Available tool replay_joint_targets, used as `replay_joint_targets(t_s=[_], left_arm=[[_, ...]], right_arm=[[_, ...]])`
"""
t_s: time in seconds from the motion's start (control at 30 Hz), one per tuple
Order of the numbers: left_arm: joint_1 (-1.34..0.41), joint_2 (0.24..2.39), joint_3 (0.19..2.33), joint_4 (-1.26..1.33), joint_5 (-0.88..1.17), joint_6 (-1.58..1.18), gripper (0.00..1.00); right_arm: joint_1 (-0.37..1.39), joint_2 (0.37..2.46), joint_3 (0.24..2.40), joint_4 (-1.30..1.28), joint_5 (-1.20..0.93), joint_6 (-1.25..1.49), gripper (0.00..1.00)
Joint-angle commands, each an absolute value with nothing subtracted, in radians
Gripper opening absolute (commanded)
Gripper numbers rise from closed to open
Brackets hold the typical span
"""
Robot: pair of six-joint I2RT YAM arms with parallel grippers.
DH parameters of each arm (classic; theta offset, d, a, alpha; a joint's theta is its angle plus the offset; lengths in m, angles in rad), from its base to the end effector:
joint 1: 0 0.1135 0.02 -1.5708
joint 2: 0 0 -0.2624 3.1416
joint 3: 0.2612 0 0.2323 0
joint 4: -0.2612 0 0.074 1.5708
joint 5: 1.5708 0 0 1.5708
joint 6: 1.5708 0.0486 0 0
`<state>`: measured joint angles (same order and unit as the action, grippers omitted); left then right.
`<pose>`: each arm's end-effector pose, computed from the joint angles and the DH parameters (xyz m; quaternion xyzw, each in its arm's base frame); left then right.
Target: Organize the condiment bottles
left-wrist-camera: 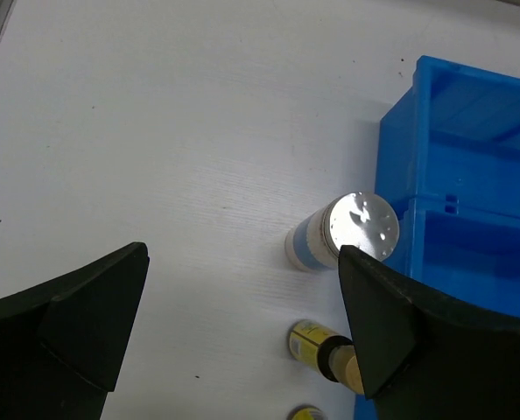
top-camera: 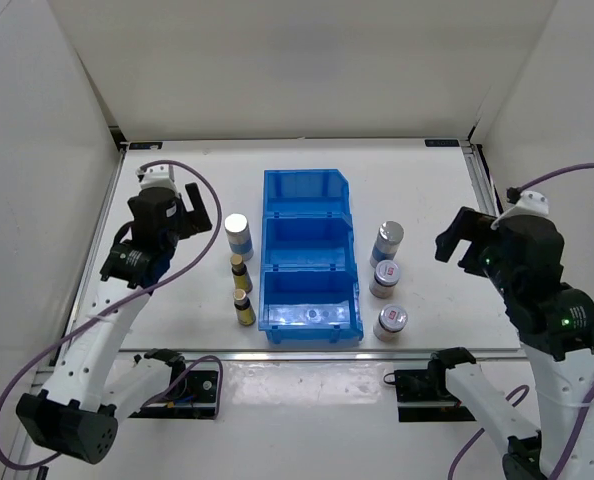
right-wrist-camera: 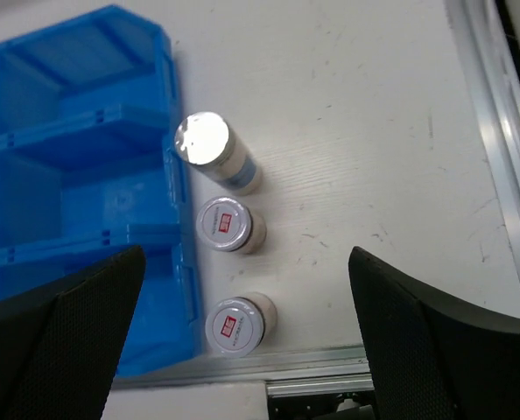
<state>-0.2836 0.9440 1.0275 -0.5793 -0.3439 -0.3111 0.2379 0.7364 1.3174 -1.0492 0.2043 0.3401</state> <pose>0.1871 -0.0375 0.3475 -0.0992 0.8450 -0.0073 0.5254 0.0886 0.0113 0.4082 0.0966 0.8436 0.0652 0.5242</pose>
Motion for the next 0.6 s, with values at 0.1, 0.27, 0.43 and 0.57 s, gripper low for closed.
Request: replay_joint_targets(t_s=[0.1, 0.27, 0.43, 0.57], left_arm=[[-0.287, 0.894, 1.034, -0.597, -0.376, -0.34, 1.0], [-0.287, 0.827, 0.967, -0.597, -0.486, -0.486, 1.0], [-0.287, 0.818, 0.956, -0.597, -0.492, -0.497, 1.0], [-0.287, 0.827, 0.965, -0.597, -0.46, -0.497, 1.0]], right_arm=[[0.278, 0.746, 1.294, -1.089, 0.359, 0.496, 1.0], [0.278, 0.745, 1.215, -1.068, 0.137, 0.414, 1.0], [0.278, 0.813, 1.149, -1.134, 0.087, 0.465, 1.0], [0.331, 0.934, 1.074, -1.167, 0.009, 0.543, 0.94]])
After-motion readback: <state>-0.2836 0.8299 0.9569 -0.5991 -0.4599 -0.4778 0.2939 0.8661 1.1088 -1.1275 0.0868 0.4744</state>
